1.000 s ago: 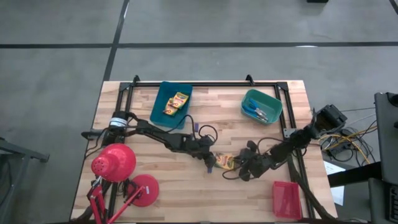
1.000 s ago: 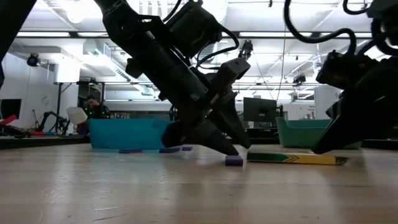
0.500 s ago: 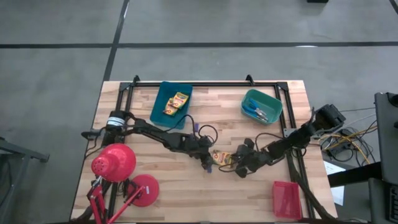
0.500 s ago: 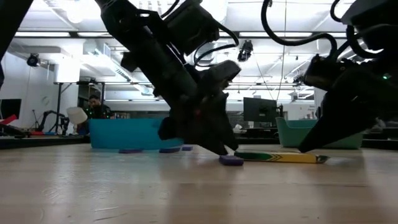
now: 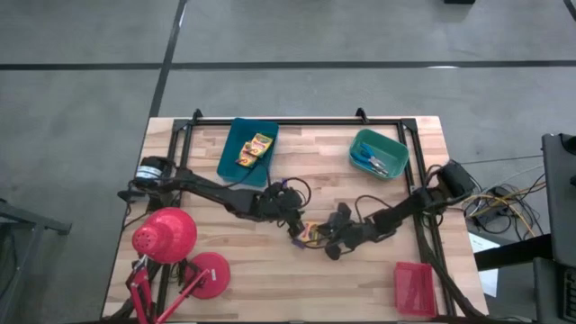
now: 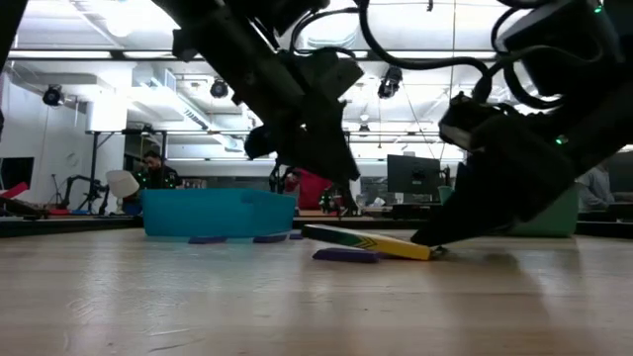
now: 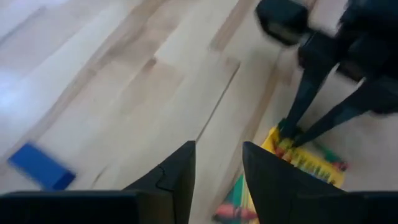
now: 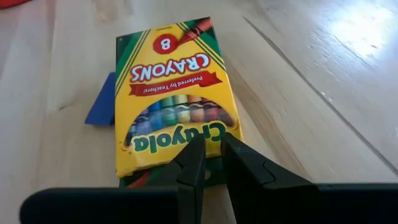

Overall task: Pick & Place School Supplies
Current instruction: Put the yellow crayon box into the blue bin

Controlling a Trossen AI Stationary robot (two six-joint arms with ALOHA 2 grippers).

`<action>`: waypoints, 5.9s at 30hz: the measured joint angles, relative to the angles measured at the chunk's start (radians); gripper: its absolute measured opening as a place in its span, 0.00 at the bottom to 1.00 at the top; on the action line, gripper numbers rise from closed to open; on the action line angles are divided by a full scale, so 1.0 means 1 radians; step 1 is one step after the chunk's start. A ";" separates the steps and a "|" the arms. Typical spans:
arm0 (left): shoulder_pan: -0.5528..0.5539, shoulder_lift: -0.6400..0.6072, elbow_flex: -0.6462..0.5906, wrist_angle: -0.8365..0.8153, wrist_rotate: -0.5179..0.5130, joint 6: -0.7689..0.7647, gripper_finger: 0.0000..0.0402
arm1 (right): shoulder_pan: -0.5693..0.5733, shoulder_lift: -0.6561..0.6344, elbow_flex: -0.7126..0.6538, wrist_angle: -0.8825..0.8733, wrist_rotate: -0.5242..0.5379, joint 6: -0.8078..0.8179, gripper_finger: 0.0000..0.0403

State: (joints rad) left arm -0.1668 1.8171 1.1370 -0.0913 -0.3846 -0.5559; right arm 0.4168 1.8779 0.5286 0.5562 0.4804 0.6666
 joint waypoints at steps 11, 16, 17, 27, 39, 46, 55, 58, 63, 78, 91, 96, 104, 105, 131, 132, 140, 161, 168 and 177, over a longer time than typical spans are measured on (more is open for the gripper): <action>-0.016 -0.001 -0.036 -0.148 0.007 -0.194 0.34 | -0.001 -0.047 0.002 -0.025 -0.018 -0.068 0.13; -0.016 -0.001 -0.069 -0.146 0.051 -0.318 0.34 | -0.005 -0.043 0.003 -0.025 -0.015 -0.068 0.13; -0.016 -0.001 -0.074 -0.144 0.065 -0.338 0.34 | -0.005 -0.043 0.003 -0.025 -0.015 -0.072 0.13; -0.009 -0.002 -0.113 -0.088 0.300 -0.388 0.34 | -0.005 -0.044 0.003 -0.025 -0.012 -0.090 0.13; 0.020 -0.009 -0.113 -0.089 0.365 -0.310 0.34 | -0.005 -0.044 0.003 -0.025 -0.011 -0.091 0.13; 0.023 -0.079 -0.127 -0.073 0.364 -0.303 0.34 | -0.005 -0.044 0.003 -0.025 -0.010 -0.091 0.13; 0.023 -0.270 -0.363 0.319 0.354 -0.298 0.34 | -0.005 -0.044 0.001 -0.022 -0.010 -0.091 0.13; 0.020 -0.288 -0.485 0.529 0.361 -0.372 0.34 | -0.005 -0.044 0.001 -0.021 -0.010 -0.092 0.13; 0.015 -0.252 -0.621 0.734 0.361 -0.519 0.34 | -0.007 -0.044 0.006 -0.022 -0.008 -0.100 0.13; 0.014 -0.104 -0.496 0.662 0.403 -0.592 0.34 | -0.022 -0.044 0.007 -0.022 -0.011 -0.103 0.13; 0.014 -0.016 -0.428 0.593 0.423 -0.599 0.34 | -0.022 -0.044 0.008 -0.024 -0.011 -0.100 0.13; 0.014 -0.009 -0.416 0.588 0.421 -0.597 0.34 | -0.022 -0.044 0.008 -0.023 -0.011 -0.102 0.13; 0.014 -0.005 -0.385 0.577 0.430 -0.584 0.34 | -0.022 -0.044 0.008 -0.022 -0.010 -0.102 0.13; 0.014 -0.005 -0.383 0.574 0.431 -0.578 0.34 | -0.022 -0.044 0.008 -0.022 -0.010 -0.102 0.13; 0.022 0.060 -0.344 0.582 0.421 -0.545 0.34 | -0.023 -0.044 0.008 -0.019 -0.010 -0.115 0.13; 0.022 0.061 -0.344 0.582 0.419 -0.544 0.34 | -0.023 -0.044 0.008 -0.019 -0.009 -0.116 0.13; 0.023 0.063 -0.344 0.589 0.401 -0.519 0.34 | -0.023 -0.044 0.008 -0.018 -0.009 -0.120 0.13; 0.038 0.064 -0.357 0.611 0.453 -0.422 0.34 | -0.023 -0.044 0.008 -0.018 -0.010 -0.121 0.13; 0.038 0.065 -0.357 0.606 0.452 -0.406 0.27 | -0.023 -0.044 0.008 -0.018 -0.010 -0.121 0.13; 0.039 0.064 -0.358 0.608 0.454 -0.414 0.10 | -0.023 -0.044 0.008 -0.018 -0.010 -0.121 0.13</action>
State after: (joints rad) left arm -0.1276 1.8812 0.7788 0.5163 0.0692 -0.9695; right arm 0.3943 1.8336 0.5365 0.5377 0.4709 0.5461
